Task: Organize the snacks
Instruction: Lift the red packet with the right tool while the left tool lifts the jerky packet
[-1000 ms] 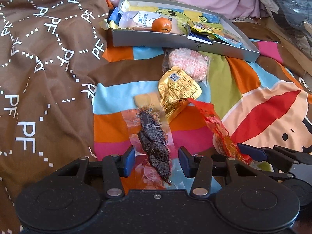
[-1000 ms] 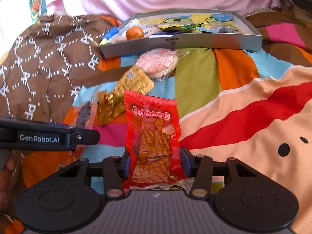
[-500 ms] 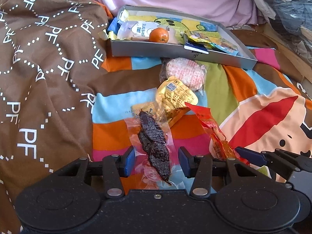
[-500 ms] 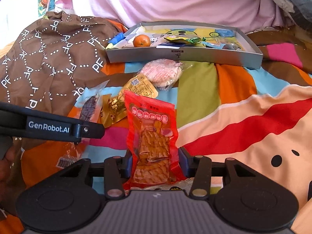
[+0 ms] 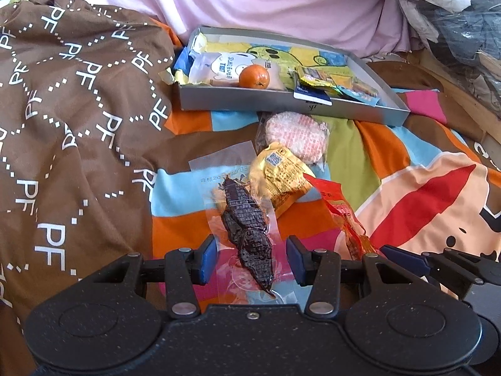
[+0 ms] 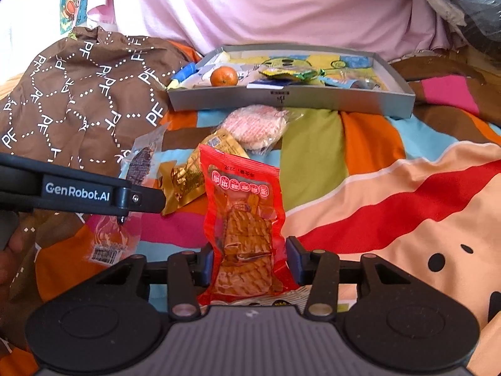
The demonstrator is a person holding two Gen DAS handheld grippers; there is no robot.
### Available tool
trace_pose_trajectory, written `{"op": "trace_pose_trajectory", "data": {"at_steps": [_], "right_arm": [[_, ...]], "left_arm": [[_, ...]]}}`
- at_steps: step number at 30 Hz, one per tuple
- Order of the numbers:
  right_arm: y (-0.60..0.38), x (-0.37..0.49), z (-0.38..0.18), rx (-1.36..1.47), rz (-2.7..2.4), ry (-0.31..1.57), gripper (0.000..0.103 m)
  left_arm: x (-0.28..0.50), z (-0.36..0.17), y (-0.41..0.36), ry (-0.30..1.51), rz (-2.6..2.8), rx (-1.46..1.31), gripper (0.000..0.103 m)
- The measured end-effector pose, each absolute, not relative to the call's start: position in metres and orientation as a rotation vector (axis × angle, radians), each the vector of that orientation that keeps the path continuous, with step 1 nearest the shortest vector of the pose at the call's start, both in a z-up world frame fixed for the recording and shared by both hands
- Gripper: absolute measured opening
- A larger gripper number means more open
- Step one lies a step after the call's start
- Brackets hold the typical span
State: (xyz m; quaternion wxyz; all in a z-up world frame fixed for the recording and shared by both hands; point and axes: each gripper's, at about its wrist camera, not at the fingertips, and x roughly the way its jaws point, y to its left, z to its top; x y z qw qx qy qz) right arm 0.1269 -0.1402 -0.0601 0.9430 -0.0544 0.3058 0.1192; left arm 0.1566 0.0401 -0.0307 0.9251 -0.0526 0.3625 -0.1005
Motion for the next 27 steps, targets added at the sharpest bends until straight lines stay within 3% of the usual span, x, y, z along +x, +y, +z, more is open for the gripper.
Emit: {"op": "trace_pose_trajectory", "data": {"at_steps": [27], "right_arm": [[-0.161, 0.104, -0.037, -0.039, 0.241, 0.410, 0.049]], "left_arm": [[0.149, -0.017, 0.043, 0.607, -0.243, -0.161, 0.049]]}}
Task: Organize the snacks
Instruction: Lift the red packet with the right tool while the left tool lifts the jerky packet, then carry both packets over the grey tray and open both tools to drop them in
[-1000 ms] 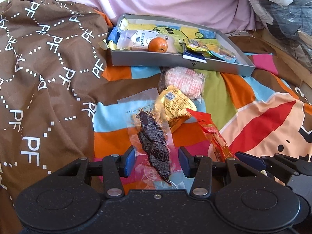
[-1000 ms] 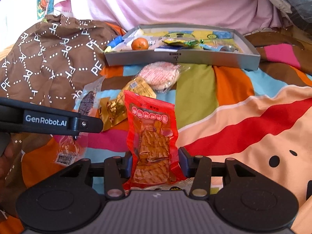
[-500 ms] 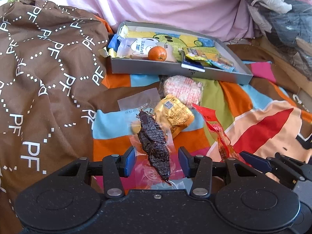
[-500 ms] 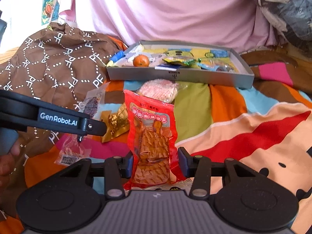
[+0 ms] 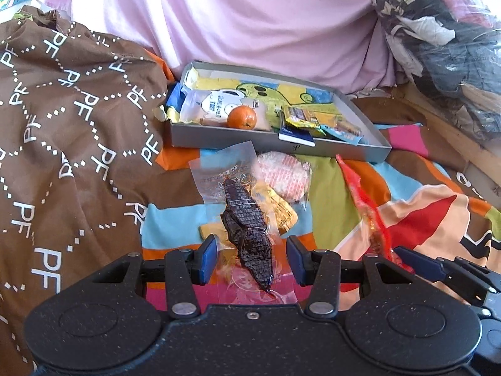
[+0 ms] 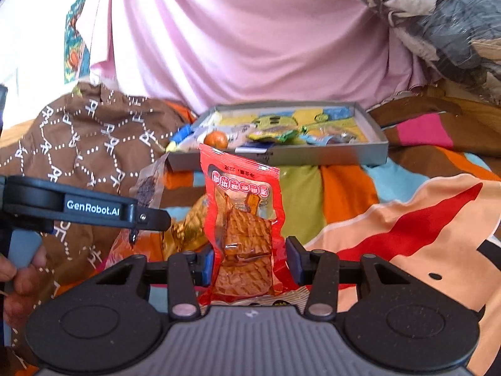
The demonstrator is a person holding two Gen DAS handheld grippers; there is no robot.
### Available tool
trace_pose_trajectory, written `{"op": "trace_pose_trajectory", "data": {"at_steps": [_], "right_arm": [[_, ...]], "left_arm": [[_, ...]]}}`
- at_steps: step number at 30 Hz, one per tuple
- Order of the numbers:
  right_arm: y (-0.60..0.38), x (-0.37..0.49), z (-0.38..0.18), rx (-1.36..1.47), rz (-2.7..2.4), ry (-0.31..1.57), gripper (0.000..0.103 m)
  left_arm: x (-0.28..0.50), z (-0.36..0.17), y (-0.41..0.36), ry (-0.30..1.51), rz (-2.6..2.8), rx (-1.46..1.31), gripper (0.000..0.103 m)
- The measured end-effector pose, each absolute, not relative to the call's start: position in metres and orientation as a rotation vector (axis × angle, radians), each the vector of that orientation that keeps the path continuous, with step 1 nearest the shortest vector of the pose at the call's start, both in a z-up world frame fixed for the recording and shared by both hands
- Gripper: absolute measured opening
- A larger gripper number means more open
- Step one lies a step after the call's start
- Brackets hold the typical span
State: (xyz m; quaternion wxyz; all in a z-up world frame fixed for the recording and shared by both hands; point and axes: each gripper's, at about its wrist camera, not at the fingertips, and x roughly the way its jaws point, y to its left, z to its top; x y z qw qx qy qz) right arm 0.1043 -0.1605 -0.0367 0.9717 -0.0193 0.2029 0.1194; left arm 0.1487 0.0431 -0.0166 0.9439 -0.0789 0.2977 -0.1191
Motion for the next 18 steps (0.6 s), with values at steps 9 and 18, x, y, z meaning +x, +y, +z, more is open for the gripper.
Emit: {"op": "trace_pose_trajectory", "data": {"at_steps": [9, 18], "right_arm": [[-0.178, 0.102, -0.026, -0.015, 0.229, 0.378, 0.049], [-0.200, 0.131, 0.011, -0.106, 0.262, 0.341, 0.049]], "left_arm": [[0.146, -0.009, 0.050, 0.567, -0.213, -0.176, 0.049], [0.161, 0.005, 0.055, 0.536, -0.211, -0.199, 0.049]]}}
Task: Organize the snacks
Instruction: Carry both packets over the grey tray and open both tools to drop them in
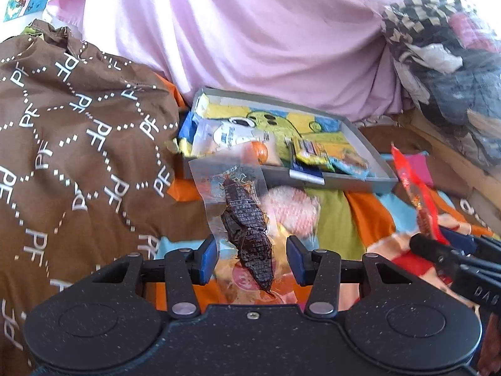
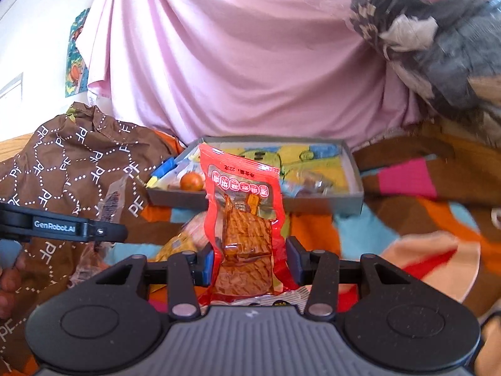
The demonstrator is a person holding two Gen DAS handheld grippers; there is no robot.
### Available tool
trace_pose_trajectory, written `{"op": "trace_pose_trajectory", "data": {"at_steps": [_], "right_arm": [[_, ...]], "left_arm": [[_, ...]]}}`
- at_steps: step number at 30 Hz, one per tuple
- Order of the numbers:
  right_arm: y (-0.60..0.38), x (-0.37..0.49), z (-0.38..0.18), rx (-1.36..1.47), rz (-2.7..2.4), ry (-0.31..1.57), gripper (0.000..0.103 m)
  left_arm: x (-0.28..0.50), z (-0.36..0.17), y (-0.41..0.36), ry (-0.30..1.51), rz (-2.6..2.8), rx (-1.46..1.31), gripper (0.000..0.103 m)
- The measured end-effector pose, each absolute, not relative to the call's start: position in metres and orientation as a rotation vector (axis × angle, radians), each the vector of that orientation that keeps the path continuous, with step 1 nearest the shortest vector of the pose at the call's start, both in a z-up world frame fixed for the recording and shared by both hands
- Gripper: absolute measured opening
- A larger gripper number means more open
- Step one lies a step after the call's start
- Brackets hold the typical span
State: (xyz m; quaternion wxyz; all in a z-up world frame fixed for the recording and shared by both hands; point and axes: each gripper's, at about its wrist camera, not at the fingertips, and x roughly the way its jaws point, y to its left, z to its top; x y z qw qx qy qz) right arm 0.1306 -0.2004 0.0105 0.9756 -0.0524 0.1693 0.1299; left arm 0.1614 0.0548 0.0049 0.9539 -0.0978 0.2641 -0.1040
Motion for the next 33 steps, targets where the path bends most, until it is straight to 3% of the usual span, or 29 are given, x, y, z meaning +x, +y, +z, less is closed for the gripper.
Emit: {"op": "trace_pose_trajectory", "data": {"at_steps": [16, 25, 33], "right_arm": [[-0.199, 0.272, 0.073, -0.213, 0.249, 0.299, 0.049], [-0.193, 0.338, 0.048, -0.271, 0.117, 0.348, 0.049], [-0.201, 0.359, 0.031, -0.269, 0.100, 0.416, 0.049]], "left_arm": [[0.299, 0.092, -0.004, 0.453, -0.297, -0.138, 0.049], [0.386, 0.079, -0.026, 0.595, -0.274, -0.133, 0.049], [0.411, 0.064, -0.040, 0.666, -0.275, -0.102, 0.049]]}}
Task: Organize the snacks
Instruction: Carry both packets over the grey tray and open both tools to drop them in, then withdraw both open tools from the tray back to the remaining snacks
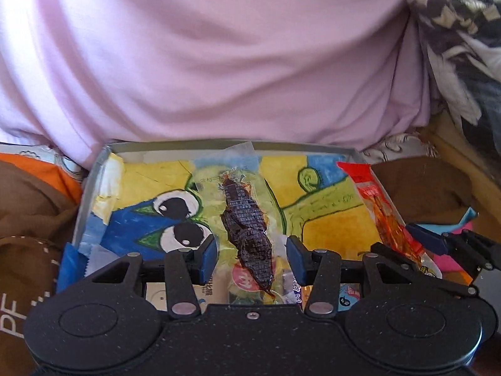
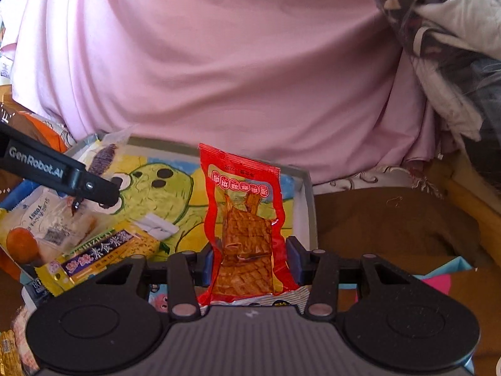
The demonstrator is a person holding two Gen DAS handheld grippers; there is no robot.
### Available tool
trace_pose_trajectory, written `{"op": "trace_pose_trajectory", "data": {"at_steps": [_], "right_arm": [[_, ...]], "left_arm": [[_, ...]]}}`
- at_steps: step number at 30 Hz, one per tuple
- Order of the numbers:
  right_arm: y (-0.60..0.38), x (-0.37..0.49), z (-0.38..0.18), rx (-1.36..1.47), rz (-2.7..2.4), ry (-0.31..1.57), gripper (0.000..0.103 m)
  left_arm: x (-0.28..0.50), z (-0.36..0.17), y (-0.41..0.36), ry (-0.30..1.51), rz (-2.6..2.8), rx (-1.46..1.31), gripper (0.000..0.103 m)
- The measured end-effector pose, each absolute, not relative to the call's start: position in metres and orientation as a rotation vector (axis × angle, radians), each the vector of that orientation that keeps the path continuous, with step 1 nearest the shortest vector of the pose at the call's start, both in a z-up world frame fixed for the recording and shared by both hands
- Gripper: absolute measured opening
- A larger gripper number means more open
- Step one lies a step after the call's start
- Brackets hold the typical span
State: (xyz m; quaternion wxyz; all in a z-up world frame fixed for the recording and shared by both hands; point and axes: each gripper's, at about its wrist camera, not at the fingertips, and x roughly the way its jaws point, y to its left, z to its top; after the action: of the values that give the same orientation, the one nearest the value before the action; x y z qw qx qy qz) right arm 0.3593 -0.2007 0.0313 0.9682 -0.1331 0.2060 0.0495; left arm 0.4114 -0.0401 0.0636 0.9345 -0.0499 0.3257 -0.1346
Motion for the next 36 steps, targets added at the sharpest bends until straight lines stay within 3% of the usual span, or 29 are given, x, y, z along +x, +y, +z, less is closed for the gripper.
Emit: {"op": "trace_pose_trajectory", "data": {"at_steps": [8, 9, 11, 15, 24, 30, 36], "right_arm": [[-0.198, 0.364, 0.024, -0.287, 0.098, 0.416, 0.052], [-0.199, 0.364, 0.025, -0.285, 0.099, 0.414, 0.052], [-0.200, 0.364, 0.026, -0.280, 0.101, 0.406, 0.053], [-0.201, 0.359, 0.029, -0.275, 0.101, 0.383, 0.064], [-0.217, 0.318, 0.055, -0.146, 0.097, 0.227, 0.093], [-0.224, 0.279, 0.072, -0.072, 0.117, 0.142, 0.103], [-0.226, 0.238, 0.087, -0.030, 0.118, 0.097, 0.103]], "left_arm": [[0.416, 0.057, -0.043, 0.685, -0.258, -0.123, 0.051], [0.416, 0.057, -0.042, 0.684, -0.249, -0.128, 0.053], [0.416, 0.057, -0.040, 0.691, -0.227, -0.146, 0.066], [0.412, 0.061, -0.034, 0.679, -0.207, -0.188, 0.071], [0.369, 0.088, -0.024, 0.507, -0.181, -0.237, 0.092], [0.327, 0.100, -0.012, 0.411, -0.142, -0.269, 0.098], [0.288, 0.112, -0.001, 0.370, -0.115, -0.260, 0.102]]}}
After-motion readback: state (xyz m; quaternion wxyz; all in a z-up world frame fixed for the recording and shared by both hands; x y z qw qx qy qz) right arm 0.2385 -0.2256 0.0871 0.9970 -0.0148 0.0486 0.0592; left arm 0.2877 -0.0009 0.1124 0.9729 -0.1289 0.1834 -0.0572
